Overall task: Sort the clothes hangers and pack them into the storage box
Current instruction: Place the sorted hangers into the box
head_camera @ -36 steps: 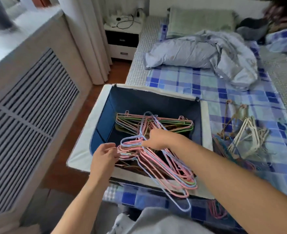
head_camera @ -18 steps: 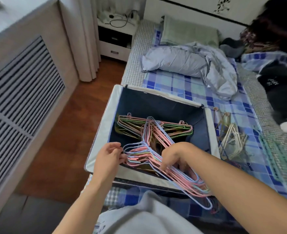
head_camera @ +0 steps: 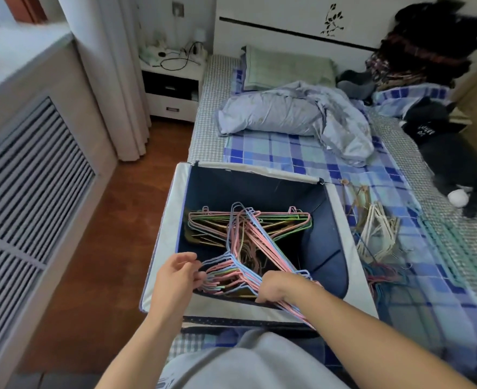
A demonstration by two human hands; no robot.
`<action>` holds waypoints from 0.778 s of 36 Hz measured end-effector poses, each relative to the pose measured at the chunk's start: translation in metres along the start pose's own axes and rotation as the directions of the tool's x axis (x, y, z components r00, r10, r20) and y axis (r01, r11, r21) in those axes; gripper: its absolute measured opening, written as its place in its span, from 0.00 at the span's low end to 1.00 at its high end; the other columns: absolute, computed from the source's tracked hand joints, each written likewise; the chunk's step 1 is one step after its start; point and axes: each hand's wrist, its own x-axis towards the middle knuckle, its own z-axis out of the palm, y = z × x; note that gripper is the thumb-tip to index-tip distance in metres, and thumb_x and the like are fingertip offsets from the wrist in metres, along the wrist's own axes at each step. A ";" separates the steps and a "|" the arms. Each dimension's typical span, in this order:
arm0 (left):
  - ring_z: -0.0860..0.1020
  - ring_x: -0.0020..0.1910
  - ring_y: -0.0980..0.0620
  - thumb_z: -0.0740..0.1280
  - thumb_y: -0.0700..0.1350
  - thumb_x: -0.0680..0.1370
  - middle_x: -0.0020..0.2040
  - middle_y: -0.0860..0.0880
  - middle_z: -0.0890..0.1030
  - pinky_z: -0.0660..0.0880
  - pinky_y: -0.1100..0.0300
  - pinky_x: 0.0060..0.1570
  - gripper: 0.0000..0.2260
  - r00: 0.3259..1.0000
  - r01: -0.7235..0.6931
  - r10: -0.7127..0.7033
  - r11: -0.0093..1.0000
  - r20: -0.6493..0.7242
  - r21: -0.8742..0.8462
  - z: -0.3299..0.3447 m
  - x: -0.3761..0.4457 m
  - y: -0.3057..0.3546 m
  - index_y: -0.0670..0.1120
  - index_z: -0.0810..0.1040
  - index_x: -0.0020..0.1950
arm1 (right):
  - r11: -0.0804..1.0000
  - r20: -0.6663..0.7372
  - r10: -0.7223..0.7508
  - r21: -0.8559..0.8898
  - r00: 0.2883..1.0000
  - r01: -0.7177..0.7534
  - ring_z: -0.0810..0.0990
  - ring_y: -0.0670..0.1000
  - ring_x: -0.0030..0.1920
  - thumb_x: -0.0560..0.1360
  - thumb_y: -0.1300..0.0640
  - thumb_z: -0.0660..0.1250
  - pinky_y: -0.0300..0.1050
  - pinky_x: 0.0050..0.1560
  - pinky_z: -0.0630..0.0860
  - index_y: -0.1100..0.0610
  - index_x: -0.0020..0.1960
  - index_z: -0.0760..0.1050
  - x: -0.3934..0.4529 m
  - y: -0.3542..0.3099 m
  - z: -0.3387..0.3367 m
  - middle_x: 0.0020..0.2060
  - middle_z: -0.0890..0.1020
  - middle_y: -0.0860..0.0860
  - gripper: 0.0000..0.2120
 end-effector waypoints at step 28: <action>0.83 0.45 0.42 0.62 0.36 0.82 0.49 0.38 0.84 0.79 0.53 0.50 0.07 0.981 0.154 -0.136 0.979 0.137 -0.130 0.006 0.003 0.015 0.38 0.80 0.54 | 0.719 -0.162 -0.194 0.647 0.968 0.253 0.73 0.51 0.30 0.77 0.63 0.69 0.47 0.37 0.73 0.65 0.51 0.76 -0.050 0.069 -0.058 0.34 0.81 0.55 0.05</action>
